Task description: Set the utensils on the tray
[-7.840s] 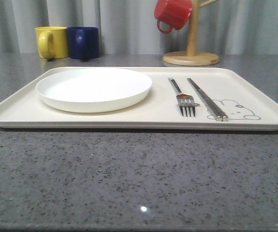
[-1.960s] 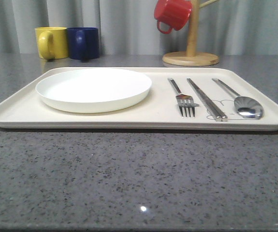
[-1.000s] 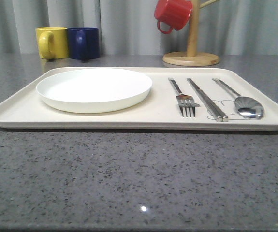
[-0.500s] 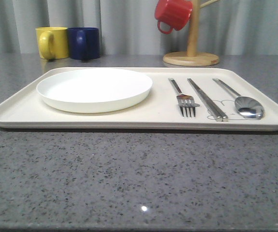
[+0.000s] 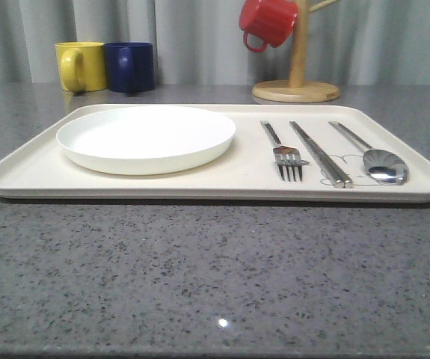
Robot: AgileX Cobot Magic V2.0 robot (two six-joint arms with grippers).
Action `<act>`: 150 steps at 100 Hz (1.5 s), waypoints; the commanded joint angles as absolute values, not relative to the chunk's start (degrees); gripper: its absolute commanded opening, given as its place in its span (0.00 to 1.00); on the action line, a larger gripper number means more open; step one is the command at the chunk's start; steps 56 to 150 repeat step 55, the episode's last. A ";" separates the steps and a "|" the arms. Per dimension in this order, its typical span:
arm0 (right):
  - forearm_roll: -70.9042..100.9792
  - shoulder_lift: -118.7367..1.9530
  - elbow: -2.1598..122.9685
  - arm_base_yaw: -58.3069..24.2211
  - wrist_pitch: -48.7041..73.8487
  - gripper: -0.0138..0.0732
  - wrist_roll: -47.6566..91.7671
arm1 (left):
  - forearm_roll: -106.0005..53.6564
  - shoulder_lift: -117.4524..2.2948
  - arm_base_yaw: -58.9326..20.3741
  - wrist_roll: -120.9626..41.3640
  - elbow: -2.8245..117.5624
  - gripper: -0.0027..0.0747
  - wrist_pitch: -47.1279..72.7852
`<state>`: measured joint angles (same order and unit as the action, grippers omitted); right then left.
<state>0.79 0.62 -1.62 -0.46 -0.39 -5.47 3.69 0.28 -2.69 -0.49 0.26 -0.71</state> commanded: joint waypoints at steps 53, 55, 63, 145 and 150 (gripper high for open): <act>0.69 1.88 -0.52 -0.17 -5.25 0.08 -5.08 | 3.13 2.20 -2.65 0.00 -2.16 0.01 -5.74; 0.69 1.88 -0.52 -0.17 -5.25 0.08 -5.08 | 3.13 2.20 -2.65 0.00 -2.16 0.01 -5.74; 0.69 1.88 -0.52 -0.17 -5.25 0.08 -5.08 | 3.13 2.20 -2.65 0.00 -2.16 0.01 -5.74; 0.69 1.88 -0.52 -0.17 -5.25 0.08 -5.08 | 3.13 2.20 -2.65 0.00 -2.16 0.01 -5.74; 0.69 1.88 -0.52 -0.17 -5.25 0.08 -5.08 | 3.13 2.20 -2.65 0.00 -2.16 0.01 -5.74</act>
